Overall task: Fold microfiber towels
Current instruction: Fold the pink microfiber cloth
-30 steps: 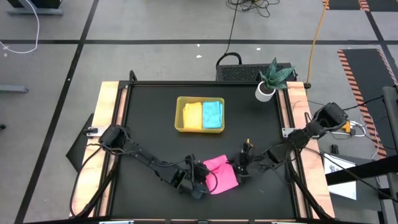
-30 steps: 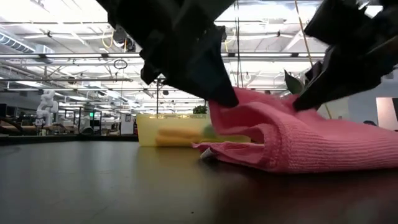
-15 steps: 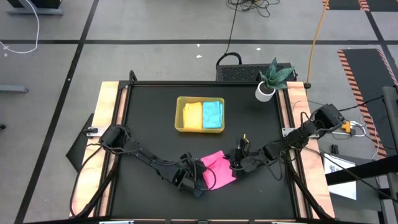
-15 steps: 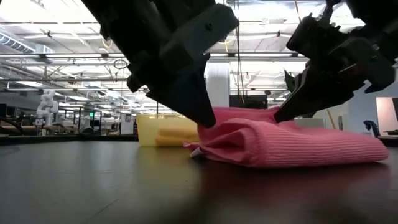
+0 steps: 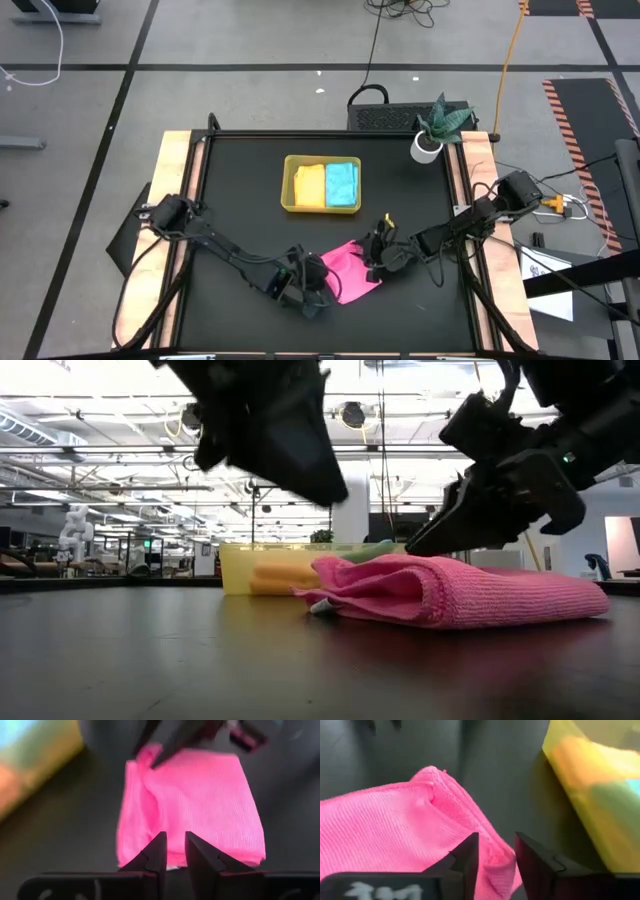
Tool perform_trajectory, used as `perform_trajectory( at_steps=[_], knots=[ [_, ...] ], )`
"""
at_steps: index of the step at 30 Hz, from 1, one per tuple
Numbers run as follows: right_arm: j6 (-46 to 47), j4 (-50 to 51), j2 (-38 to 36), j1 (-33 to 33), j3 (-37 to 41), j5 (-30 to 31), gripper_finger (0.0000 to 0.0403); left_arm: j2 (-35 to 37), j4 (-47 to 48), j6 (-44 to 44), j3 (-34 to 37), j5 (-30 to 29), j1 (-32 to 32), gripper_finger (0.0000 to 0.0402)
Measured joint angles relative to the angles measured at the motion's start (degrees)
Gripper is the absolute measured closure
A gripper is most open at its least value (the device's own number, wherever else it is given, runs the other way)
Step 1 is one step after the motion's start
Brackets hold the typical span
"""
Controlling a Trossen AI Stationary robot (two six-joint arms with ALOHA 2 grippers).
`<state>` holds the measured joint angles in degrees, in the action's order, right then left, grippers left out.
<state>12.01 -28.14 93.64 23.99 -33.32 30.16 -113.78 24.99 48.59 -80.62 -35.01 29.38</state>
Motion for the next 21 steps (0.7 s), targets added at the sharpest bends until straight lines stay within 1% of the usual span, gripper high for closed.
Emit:
perform_trajectory(
  at_steps=[3,5,8,10,13,15,17,19,21],
  knots=[
    [-1.78,-0.38,-1.59,0.02,0.03,3.31,0.0266,0.54,-1.19,-0.92,-0.07,-4.46,0.88,0.0341],
    [-1.83,0.99,-3.54,0.38,0.04,6.15,0.0259,0.32,-1.89,-2.51,-0.05,-4.88,1.08,0.0348],
    [-1.85,2.91,-6.04,0.87,0.00,4.54,0.0258,-1.61,-6.13,-4.58,0.00,-4.26,0.28,0.0362],
    [-1.84,3.68,-7.22,1.28,0.03,-1.42,0.0261,-3.19,-9.44,-6.89,0.79,-4.10,-0.56,0.0371],
    [-1.37,4.68,-7.17,1.79,0.05,-15.24,0.0267,-5.55,-13.65,-9.04,0.85,-3.08,-2.34,0.0388],
    [0.31,4.36,-5.99,2.29,-0.03,-21.91,0.0270,-6.96,-14.64,-9.27,0.87,-0.64,-4.06,0.0397],
    [1.80,5.19,-4.99,3.53,0.05,-24.36,0.0272,-8.18,-12.66,-8.57,0.94,1.49,-5.58,0.0396],
    [3.21,5.65,-3.67,5.10,0.00,-24.33,0.0273,-8.83,-10.50,-6.99,0.96,3.22,-6.70,0.0388],
    [4.60,7.03,-2.36,6.94,0.04,-24.29,0.0273,-8.77,-7.52,-4.95,0.96,3.46,-7.03,0.0383]
  ],
)
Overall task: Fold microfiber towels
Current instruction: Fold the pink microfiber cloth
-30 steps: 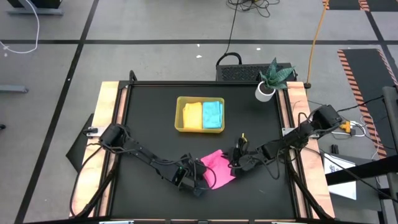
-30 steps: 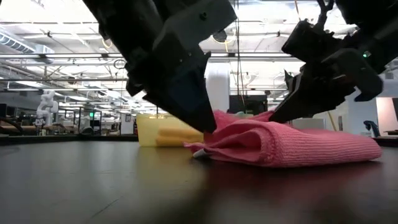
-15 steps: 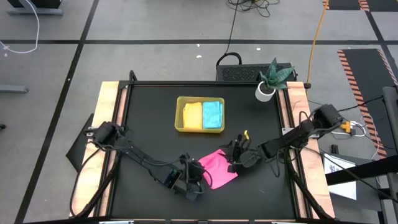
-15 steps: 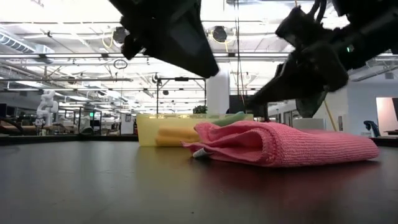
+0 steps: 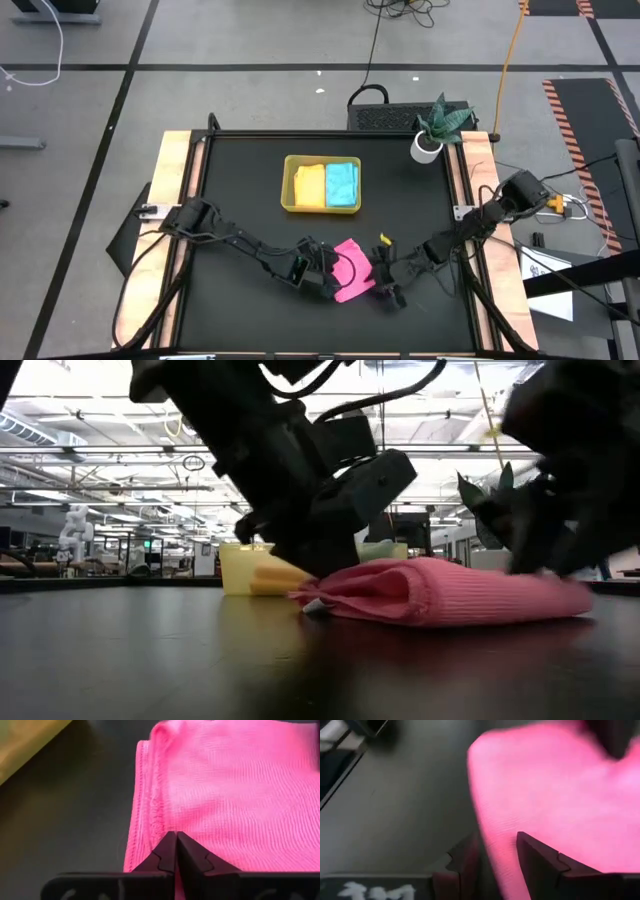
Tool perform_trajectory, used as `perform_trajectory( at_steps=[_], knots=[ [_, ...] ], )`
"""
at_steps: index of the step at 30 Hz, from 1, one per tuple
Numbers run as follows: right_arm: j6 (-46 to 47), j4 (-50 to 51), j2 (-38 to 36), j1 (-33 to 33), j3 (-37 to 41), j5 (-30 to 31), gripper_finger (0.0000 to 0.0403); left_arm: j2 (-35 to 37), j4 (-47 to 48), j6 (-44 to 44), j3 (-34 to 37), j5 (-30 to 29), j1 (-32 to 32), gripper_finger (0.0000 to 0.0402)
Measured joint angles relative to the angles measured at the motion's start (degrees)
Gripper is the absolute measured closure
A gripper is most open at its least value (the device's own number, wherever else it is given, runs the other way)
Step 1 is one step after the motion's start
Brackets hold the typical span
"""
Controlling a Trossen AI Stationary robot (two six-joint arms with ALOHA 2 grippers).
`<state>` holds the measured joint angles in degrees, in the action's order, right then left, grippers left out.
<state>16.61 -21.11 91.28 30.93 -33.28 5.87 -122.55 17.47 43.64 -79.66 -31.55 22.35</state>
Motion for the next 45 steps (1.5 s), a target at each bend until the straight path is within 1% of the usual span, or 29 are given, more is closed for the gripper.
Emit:
perform_trajectory(
  at_steps=[4,6,9,12,14,17,21,25,28,29,31,34,37,40,43,45],
  knots=[
    [3.20,0.01,2.46,4.02,-0.03,0.04,0.0273,0.78,0.40,0.49,-0.02,0.10,0.32,0.0390],
    [3.48,-0.09,2.65,5.99,-0.09,0.09,0.0273,2.14,-1.29,-0.23,-0.02,0.31,0.87,0.0397],
    [2.44,-0.90,1.35,8.66,-0.01,-0.18,0.0273,4.29,-1.35,-0.56,-0.07,-0.18,2.46,0.0394],
    [0.84,-4.80,-1.20,10.09,-0.07,0.08,0.0273,5.91,-0.55,-1.15,-0.07,-2.07,4.13,0.0383],
    [0.19,-7.12,-2.01,10.04,-0.07,1.61,0.0273,6.38,0.36,-1.09,-0.08,-2.79,4.81,0.0384],
    [-2.05,-9.96,-1.95,8.71,-0.07,5.56,0.0273,6.16,2.79,0.34,-0.07,-2.82,4.85,0.0396],
    [-2.07,-9.87,-0.21,4.42,0.01,9.38,0.0273,4.99,2.68,2.78,2.18,-1.78,4.43,0.0392],
    [0.29,-9.19,2.76,0.66,-0.02,8.06,0.0273,4.42,-5.51,3.41,7.94,-0.02,3.94,0.0387],
    [3.02,-5.45,3.78,-0.11,0.04,2.04,0.0273,4.42,-16.84,2.54,13.36,0.07,3.66,0.0397],
    [4.23,-4.83,3.90,0.02,0.03,-0.48,0.0273,4.41,-20.89,2.00,15.05,0.07,3.61,0.0398],
    [5.79,-2.59,3.03,1.25,-0.02,-2.89,0.0273,4.41,-28.30,0.32,17.76,0.11,3.48,0.0395],
    [5.80,-3.59,0.82,3.13,0.00,-2.84,0.0273,4.42,-35.63,-1.30,20.30,0.10,3.50,0.0385],
    [2.69,-6.65,-0.94,3.65,-0.48,0.82,0.0273,4.42,-36.98,-2.36,20.65,0.74,3.66,0.0386],
    [-2.47,-6.63,-0.60,2.74,-1.98,4.72,0.0273,5.05,-36.89,-3.81,20.26,2.03,4.52,0.0397],
    [-5.56,-5.93,1.19,0.11,-4.41,5.94,0.0273,6.70,-37.29,-4.14,20.15,1.96,5.70,0.0396],
    [-6.63,-4.97,2.85,-1.77,-5.90,4.61,0.0273,6.90,-37.57,-4.48,20.13,1.92,6.18,0.0388]
  ],
)
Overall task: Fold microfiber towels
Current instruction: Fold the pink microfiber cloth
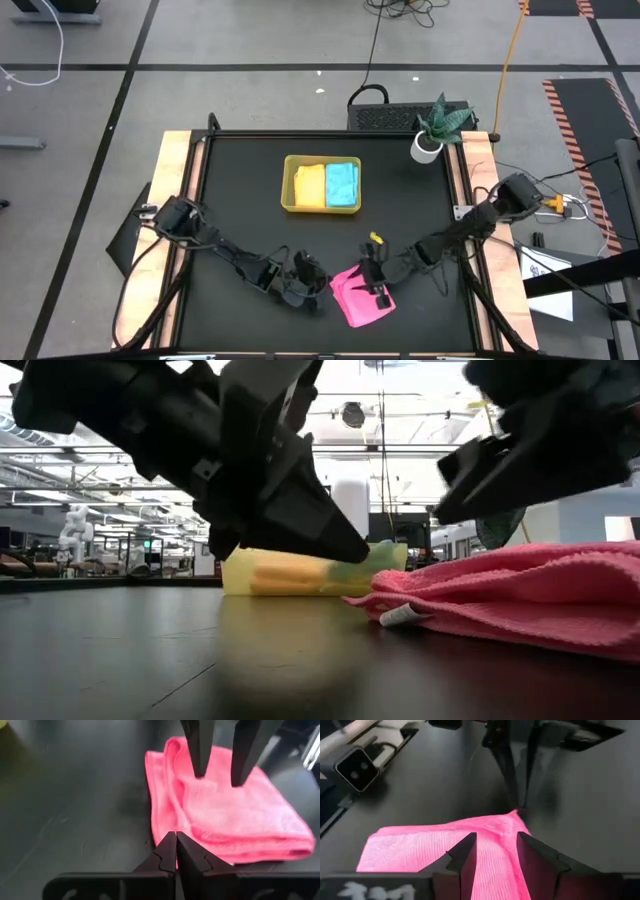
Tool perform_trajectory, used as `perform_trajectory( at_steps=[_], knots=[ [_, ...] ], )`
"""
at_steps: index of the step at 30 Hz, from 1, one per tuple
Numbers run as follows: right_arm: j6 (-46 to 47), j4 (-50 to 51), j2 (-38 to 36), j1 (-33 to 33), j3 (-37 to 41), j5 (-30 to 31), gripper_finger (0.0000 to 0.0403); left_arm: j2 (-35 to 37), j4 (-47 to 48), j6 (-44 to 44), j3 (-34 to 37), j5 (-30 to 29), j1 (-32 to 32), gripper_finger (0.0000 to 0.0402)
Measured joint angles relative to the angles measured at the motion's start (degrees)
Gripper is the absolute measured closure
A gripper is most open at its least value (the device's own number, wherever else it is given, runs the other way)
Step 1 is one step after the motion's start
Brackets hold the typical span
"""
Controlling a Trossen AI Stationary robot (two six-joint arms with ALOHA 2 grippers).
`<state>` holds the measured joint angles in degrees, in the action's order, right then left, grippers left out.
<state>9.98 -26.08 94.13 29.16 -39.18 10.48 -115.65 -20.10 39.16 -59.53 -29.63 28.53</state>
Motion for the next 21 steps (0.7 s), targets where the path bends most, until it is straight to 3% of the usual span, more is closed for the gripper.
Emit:
perform_trajectory(
  at_steps=[6,14,21],
  knots=[
    [-2.39,0.20,6.11,-3.05,-2.77,-7.81,0.0273,-0.53,-0.99,-0.03,0.03,1.02,0.49,0.0385],
    [-4.03,1.43,10.91,-3.11,-5.23,-7.69,0.0274,-1.01,-5.78,-3.52,0.02,1.03,1.01,0.0390],
    [-4.84,3.01,8.71,-2.60,-5.18,-5.72,0.0344,-3.04,-6.88,-3.05,0.13,-0.13,1.23,0.0381]
  ],
)
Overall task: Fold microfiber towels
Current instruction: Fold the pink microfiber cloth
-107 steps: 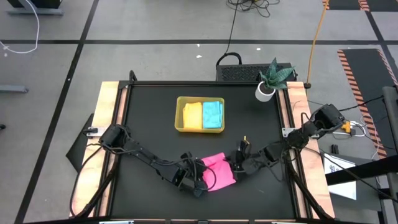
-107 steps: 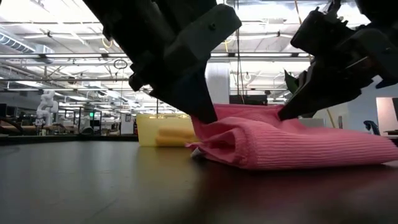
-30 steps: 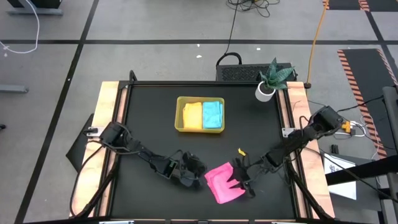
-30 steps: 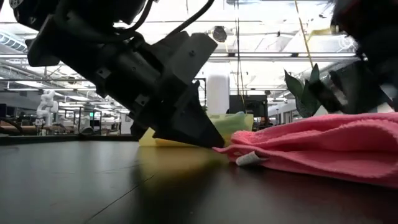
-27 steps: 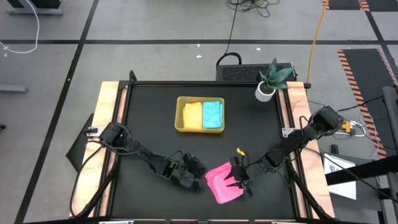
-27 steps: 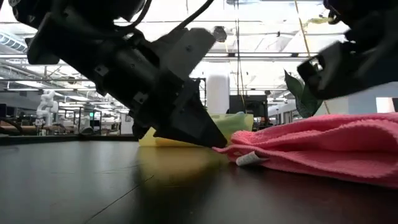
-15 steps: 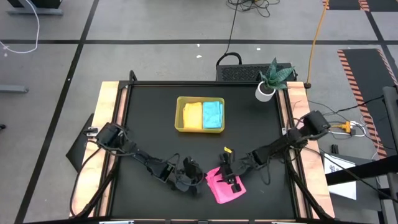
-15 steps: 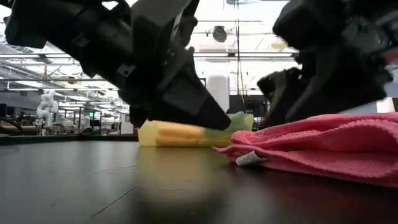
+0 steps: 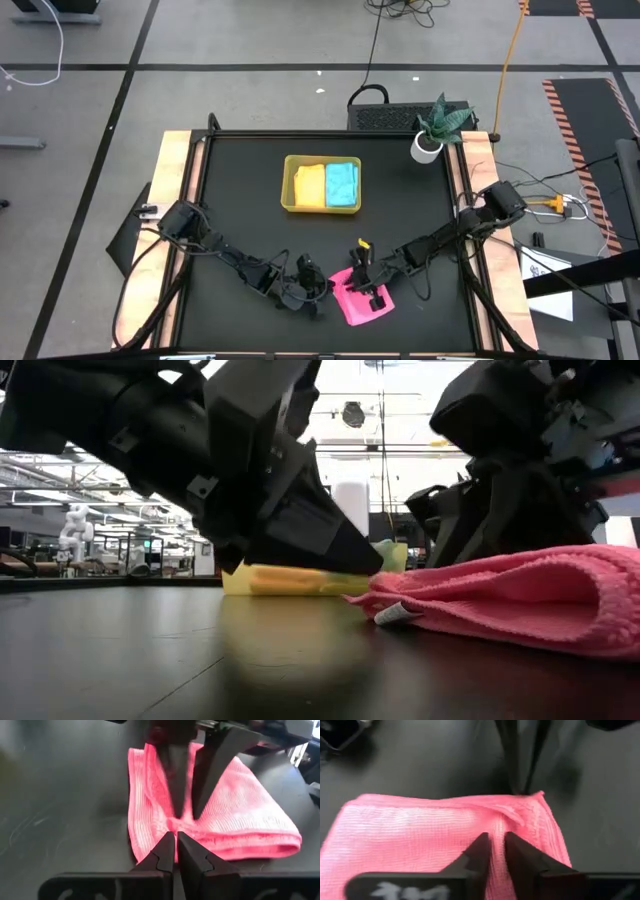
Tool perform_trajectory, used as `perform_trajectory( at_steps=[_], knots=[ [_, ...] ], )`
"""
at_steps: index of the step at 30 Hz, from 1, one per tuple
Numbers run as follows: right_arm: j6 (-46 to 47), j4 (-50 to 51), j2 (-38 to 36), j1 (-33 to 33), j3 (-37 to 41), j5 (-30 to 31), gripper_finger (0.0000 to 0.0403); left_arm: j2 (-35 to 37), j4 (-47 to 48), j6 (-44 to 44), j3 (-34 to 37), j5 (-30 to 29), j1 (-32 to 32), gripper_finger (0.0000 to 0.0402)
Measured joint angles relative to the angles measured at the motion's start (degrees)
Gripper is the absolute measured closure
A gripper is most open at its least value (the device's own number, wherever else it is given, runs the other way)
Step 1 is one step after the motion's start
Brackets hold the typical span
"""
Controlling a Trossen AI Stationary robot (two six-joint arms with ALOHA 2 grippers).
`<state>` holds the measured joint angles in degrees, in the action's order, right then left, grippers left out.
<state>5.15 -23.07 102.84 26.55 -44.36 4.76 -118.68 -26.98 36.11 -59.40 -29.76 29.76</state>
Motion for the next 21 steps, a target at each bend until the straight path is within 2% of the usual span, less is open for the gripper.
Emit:
perform_trajectory(
  at_steps=[4,10,15,21],
  knots=[
    [-0.40,1.00,-2.49,1.39,0.04,0.08,0.0395,-0.60,0.16,1.00,-0.09,-0.70,0.00,0.0383],
    [-0.75,1.44,-6.16,3.44,0.04,5.60,0.0392,-2.37,-0.46,0.82,-0.11,-1.30,-0.26,0.0398],
    [-2.36,-1.13,-6.48,3.98,0.06,10.08,0.0400,-3.86,-2.07,0.32,-0.09,-2.05,-0.48,0.0382],
    [-3.06,-1.79,-6.31,3.95,0.07,11.77,0.0397,-3.90,-2.11,0.11,-0.10,-2.21,-0.92,0.0385]
  ],
)
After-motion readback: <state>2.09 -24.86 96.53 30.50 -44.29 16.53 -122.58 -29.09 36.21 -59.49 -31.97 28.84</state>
